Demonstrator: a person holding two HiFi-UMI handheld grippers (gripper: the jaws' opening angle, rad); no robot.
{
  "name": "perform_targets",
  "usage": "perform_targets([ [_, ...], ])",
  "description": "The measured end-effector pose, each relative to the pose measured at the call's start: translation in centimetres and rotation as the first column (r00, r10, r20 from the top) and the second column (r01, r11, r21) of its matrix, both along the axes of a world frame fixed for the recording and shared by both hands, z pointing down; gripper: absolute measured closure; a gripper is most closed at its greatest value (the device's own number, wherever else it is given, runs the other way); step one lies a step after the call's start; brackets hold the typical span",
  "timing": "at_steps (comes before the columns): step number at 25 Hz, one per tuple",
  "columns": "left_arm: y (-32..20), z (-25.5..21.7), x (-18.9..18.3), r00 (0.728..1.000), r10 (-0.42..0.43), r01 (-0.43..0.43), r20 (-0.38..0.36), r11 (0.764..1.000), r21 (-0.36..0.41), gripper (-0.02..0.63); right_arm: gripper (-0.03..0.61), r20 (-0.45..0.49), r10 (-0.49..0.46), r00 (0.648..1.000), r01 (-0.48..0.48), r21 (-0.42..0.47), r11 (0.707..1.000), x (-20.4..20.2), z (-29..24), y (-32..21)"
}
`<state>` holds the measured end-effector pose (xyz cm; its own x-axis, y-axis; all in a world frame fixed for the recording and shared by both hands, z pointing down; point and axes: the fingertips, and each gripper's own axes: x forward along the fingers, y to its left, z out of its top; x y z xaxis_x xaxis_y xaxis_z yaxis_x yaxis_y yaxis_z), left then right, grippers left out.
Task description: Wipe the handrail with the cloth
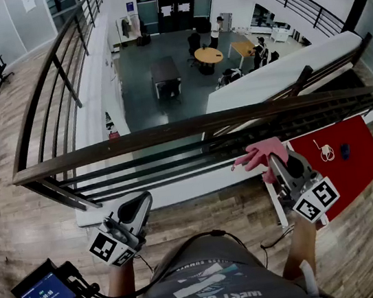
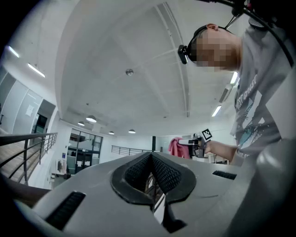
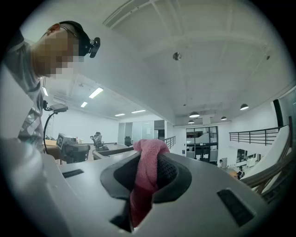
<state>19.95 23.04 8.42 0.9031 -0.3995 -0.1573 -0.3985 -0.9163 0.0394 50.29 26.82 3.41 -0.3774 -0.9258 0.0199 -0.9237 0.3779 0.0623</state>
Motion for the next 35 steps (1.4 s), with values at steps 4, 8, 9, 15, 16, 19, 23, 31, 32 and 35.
perform_targets([
  [4,0.2,0.2,-0.3,1.000,0.005,-0.005,0.004,1.000,-0.008,0.615,0.537,0.004,0.014,1.000,-0.014,-0.008,1.000,0.0,0.1,0.6],
  [8,0.6,0.2,0.1,1.000,0.018,-0.018,0.004,1.000,-0.011,0.614,0.537,0.004,0.034,0.999,-0.034,-0.014,0.999,0.5,0.1,1.4],
  [9,0.7,0.2,0.2,1.000,0.023,-0.023,0.004,1.000,-0.012,0.614,0.537,0.004,0.038,0.999,-0.038,-0.015,0.999,0.5,0.1,1.6],
  [15,0.7,0.2,-0.3,0.999,0.041,-0.041,-0.002,0.999,-0.015,0.614,0.537,0.019,0.053,0.998,-0.053,-0.018,0.998,-0.2,0.2,2.2],
  [16,0.7,0.4,-0.7,0.999,0.037,-0.037,-0.015,0.999,-0.017,0.614,0.537,0.024,0.056,0.998,-0.056,-0.020,0.998,-0.5,0.1,2.1],
  [19,0.6,0.1,-1.7,0.998,0.018,-0.019,-0.060,1.000,-0.011,0.614,0.537,0.034,0.050,0.998,-0.050,-0.012,0.999,-1.3,-1.4,1.5],
  [23,1.1,-0.4,-0.7,0.998,0.045,-0.045,-0.051,0.999,-0.006,0.614,0.537,0.045,0.073,0.996,-0.073,-0.009,0.997,-0.4,-1.8,2.9],
  [31,-2.3,3.9,-1.8,0.999,0.028,-0.030,-0.040,0.999,-0.046,0.614,0.537,0.017,0.081,0.997,-0.079,-0.100,0.992,-1.1,5.7,-3.5],
  [32,-2.9,3.9,-1.2,0.999,0.019,-0.020,-0.029,0.999,-0.047,0.614,0.537,0.014,0.082,0.997,-0.080,-0.114,0.990,-0.1,6.6,-4.6],
  [35,-5.2,4.0,1.3,1.000,-0.018,0.018,0.008,0.999,-0.048,0.614,0.537,0.019,0.119,0.993,-0.114,-0.161,0.980,4.4,10.1,-8.7],
])
